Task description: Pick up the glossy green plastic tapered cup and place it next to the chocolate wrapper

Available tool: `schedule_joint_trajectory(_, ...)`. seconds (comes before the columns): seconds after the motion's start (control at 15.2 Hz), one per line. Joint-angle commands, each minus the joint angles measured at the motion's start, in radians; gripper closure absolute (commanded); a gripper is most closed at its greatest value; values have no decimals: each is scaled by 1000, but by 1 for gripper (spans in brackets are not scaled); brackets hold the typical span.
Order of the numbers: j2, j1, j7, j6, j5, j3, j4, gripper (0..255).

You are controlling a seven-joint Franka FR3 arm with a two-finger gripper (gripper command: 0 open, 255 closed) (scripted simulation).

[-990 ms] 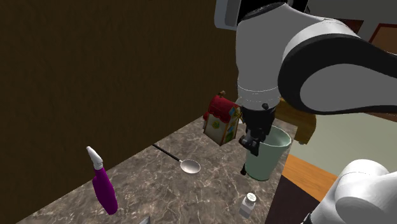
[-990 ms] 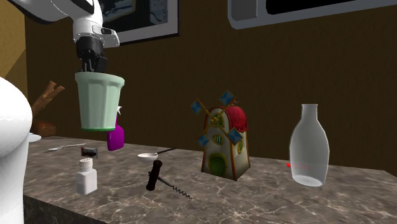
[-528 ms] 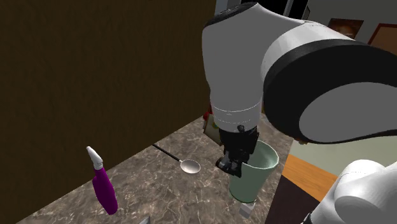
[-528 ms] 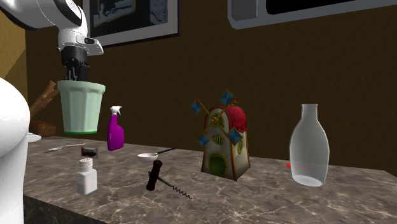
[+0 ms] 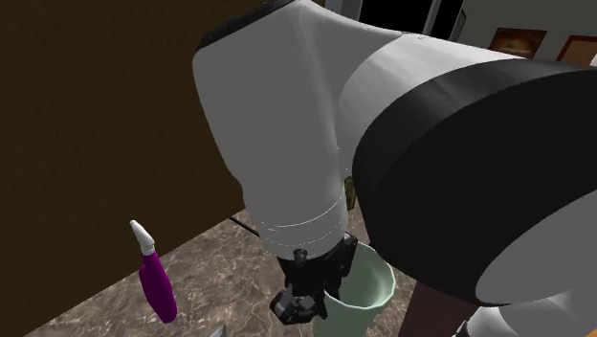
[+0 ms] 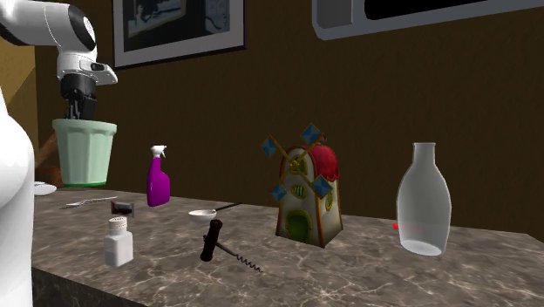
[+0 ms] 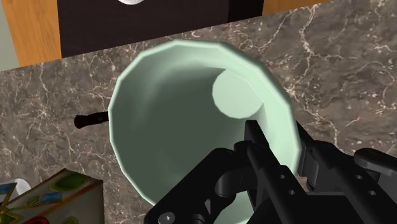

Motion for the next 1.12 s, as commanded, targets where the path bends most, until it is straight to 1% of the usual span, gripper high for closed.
schedule_joint_trajectory(0.0, 153, -20, 128, 5, -91, 109, 70, 255)
schedule_joint_trajectory(0.07, 250, -4, 206, -2, -157, 152, 107, 255)
schedule_joint_trajectory(0.13, 349, 39, 284, -15, -227, 171, 148, 255)
schedule_joint_trajectory(0.2, 431, 102, 346, -32, -284, 162, 191, 255)
schedule_joint_trajectory(0.33, 554, 237, 431, -65, -365, 114, 282, 255)
schedule_joint_trajectory(0.4, 602, 304, 460, -81, -394, 82, 331, 255)
schedule_joint_trajectory(0.59, 738, 483, 526, -137, -474, 12, 493, 255)
schedule_joint_trajectory(0.73, 825, 599, 552, -181, -523, -32, 620, 255)
schedule_joint_trajectory(0.79, 892, 690, 563, -220, -560, -65, 732, 255)
schedule_joint_trajectory(1.06, 891, 665, 570, -164, -558, -65, 666, 255)
